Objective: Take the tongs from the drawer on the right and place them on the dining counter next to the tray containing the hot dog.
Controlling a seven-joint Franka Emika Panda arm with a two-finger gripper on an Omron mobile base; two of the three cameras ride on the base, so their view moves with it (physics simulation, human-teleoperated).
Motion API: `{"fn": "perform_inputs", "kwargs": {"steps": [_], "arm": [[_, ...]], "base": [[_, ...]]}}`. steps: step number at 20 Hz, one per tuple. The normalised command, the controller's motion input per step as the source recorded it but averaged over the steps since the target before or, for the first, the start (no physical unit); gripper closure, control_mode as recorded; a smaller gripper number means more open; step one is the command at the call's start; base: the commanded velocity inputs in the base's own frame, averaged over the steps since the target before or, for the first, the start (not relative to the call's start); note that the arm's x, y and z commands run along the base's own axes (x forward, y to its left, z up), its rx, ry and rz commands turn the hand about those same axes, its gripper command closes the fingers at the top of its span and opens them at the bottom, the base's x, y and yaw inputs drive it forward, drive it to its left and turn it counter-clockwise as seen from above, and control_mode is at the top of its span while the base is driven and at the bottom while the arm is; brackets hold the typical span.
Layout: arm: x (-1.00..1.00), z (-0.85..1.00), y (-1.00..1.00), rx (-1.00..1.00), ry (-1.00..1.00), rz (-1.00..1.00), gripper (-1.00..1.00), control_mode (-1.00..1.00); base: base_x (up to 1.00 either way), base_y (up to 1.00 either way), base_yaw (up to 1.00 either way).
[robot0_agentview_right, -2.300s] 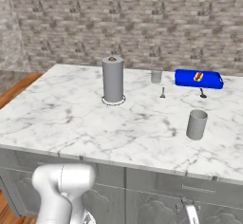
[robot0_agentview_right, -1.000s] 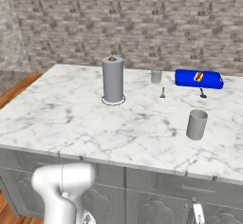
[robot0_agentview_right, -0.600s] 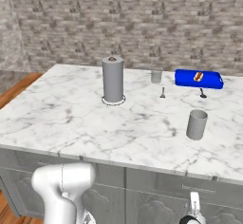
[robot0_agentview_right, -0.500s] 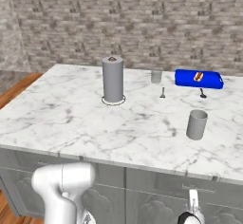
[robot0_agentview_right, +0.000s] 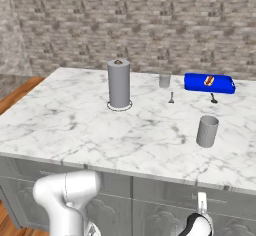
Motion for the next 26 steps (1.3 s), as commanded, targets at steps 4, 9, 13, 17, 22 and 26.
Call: {"fn": "perform_inputs", "kwargs": {"steps": [4,9,13,17,22,26], "arm": [[0.0,-0.37,-0.36,0.0,0.08,0.0,-1.0,-1.0],[0.01,-0.26,-0.37,0.0,0.06,0.0,-1.0,-1.0],[0.12,-0.2,-0.26,0.0,0.03,0.0,-1.0,-1.0],[0.19,-0.21,-0.15,0.0,0.0,0.0,-1.0,-1.0],[0.25,-0.39,0.0,0.0,-0.01,0.0,-1.0,-1.0],[0.26,-0.45,0.0,0.01,-0.02,0.0,-1.0,-1.0]], "base": [[0.0,0.0,0.0],[0.0,0.0,0.0],[0.0,0.0,0.0],[0.0,0.0,0.0],[0.0,0.0,0.0],[0.0,0.0,0.0]]}}
